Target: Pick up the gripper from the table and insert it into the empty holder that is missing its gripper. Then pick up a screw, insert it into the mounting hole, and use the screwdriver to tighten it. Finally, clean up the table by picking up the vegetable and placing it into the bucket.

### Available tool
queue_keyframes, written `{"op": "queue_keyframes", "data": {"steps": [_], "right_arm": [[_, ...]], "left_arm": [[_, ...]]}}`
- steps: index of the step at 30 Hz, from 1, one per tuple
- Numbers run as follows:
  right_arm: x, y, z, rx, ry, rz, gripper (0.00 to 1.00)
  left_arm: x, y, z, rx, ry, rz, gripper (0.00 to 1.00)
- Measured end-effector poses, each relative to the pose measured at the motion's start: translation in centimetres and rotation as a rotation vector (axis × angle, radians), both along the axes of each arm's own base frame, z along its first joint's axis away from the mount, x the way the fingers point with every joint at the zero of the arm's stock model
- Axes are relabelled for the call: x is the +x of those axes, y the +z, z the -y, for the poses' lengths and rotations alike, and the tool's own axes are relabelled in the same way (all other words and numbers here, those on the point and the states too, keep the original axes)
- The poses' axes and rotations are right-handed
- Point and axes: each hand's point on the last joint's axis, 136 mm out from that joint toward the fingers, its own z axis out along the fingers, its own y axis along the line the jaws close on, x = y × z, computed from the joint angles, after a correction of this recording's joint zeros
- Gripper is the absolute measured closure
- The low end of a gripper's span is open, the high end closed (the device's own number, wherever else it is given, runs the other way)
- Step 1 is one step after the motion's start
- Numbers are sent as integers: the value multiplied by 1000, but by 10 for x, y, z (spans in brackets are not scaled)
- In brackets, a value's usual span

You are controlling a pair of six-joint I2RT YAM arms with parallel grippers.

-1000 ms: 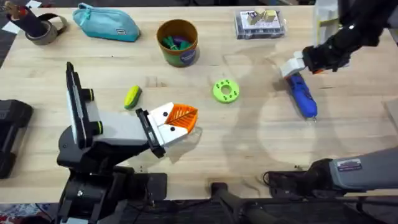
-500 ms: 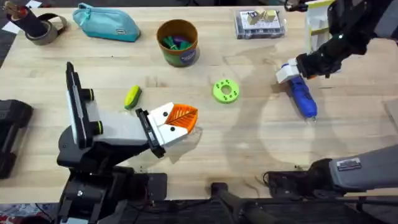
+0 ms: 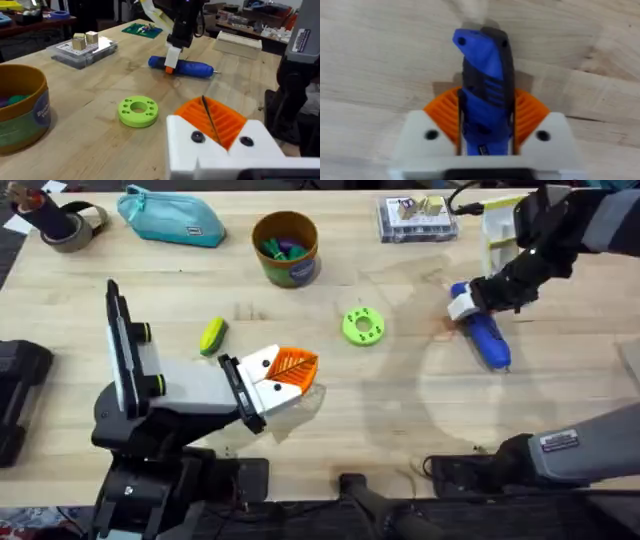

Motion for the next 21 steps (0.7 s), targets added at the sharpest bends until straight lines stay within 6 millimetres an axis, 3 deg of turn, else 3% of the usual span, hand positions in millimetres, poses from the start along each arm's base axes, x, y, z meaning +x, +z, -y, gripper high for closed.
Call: {"op": "queue_keyframes", "data": {"steps": [1, 2, 6, 16, 21], "right_arm": [[0, 0, 0, -1, 9, 0, 467], [0, 0, 1, -4, 11, -1, 600], [0, 0, 2, -10, 19, 1, 960], [-4, 1, 1, -8, 32, -20, 977], [-3, 14, 1, -6, 36, -34, 977]], "left_arm": [[0, 0, 0, 0, 0, 0, 989], [0, 0, 0, 0, 0, 0, 989], [0, 0, 0, 0, 0, 0, 989], [0, 0, 0, 0, 0, 0, 989], [0, 0, 0, 0, 0, 0, 989]]}}
